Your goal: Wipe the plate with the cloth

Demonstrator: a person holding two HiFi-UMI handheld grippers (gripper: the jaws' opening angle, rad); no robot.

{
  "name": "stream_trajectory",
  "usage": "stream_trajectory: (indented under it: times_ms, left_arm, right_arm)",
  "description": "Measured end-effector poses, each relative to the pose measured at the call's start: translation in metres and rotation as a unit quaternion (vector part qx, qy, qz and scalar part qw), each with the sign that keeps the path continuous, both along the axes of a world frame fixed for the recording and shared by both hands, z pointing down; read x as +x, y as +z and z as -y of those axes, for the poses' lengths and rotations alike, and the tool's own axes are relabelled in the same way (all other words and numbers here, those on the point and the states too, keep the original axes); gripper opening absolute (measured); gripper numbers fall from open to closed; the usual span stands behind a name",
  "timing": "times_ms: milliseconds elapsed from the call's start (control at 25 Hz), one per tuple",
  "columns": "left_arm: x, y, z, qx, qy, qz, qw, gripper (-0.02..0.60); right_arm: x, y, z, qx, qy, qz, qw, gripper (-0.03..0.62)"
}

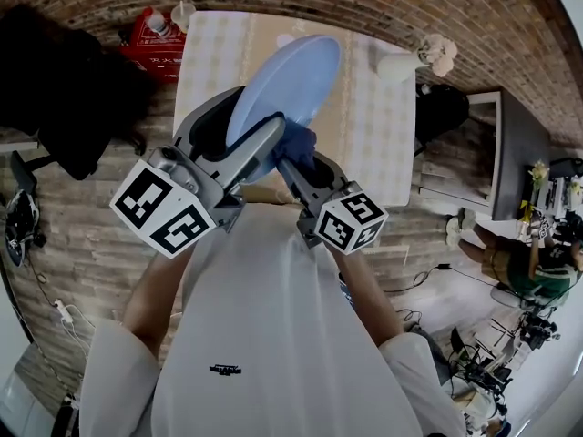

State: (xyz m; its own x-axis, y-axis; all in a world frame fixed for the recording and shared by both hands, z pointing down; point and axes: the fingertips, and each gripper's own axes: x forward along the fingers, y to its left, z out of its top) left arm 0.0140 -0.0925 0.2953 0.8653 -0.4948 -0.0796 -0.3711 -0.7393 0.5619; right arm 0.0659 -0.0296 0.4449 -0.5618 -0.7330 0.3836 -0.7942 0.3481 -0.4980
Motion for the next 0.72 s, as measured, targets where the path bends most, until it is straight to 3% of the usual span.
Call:
stream_trajectory:
  times_ms: [520, 720]
  left_arm:
    - [0.009, 0.006, 0.004, -0.007, -0.008, -0.001, 0.9999, 0.242]
    - [0.015, 0.007, -0.004, 0.023, -0.004, 0.032, 0.9992, 0.242]
  right_arm:
    - [-0.044, -0.051, -0.021, 0.050, -0.092, 0.025, 0.994, 0.143]
    - [-0.055, -0.073, -0.021, 0.072, -0.107, 0.065, 0.990, 0.143]
